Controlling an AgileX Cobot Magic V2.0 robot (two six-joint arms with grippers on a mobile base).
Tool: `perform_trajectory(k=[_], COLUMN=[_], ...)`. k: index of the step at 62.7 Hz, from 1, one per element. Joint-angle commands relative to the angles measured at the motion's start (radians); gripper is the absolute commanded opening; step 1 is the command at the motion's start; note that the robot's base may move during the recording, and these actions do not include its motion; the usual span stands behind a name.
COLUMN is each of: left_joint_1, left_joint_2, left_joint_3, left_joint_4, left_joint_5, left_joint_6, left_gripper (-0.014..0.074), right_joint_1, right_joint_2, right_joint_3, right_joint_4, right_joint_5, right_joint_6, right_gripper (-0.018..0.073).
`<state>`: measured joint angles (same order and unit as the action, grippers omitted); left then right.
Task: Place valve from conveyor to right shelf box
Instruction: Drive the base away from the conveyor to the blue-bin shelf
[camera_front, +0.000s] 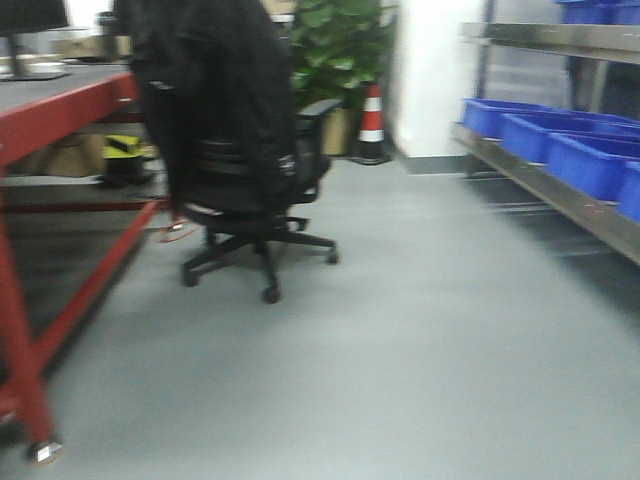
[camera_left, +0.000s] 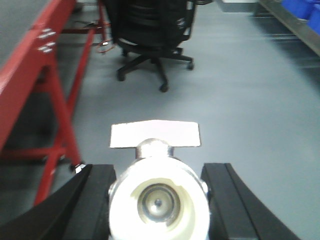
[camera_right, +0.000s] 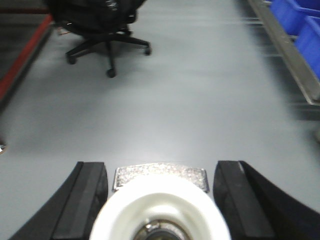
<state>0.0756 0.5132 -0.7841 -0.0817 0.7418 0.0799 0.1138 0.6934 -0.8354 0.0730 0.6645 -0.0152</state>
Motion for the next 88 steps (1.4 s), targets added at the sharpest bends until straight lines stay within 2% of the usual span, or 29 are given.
perform_trajectory(k=[1, 88], left_joint_1=[-0.003, -0.003], left_joint_2=[-0.007, -0.007], left_joint_3=[-0.006, -0.006], left_joint_4=[-0.012, -0.012], left_joint_5=[-0.058, -0.060], left_joint_6=[-0.001, -0.001], left_gripper=[-0.0111, -0.0111], right_joint_1=[-0.001, -0.001], right_joint_2=[-0.009, -0.009], right_joint_3=[-0.010, -0.010], right_joint_4=[-0.007, -0.007], right_joint_5=[-0.074, -0.074], right_joint_6=[-0.001, -0.001], right_gripper=[-0.0162, -0.0162])
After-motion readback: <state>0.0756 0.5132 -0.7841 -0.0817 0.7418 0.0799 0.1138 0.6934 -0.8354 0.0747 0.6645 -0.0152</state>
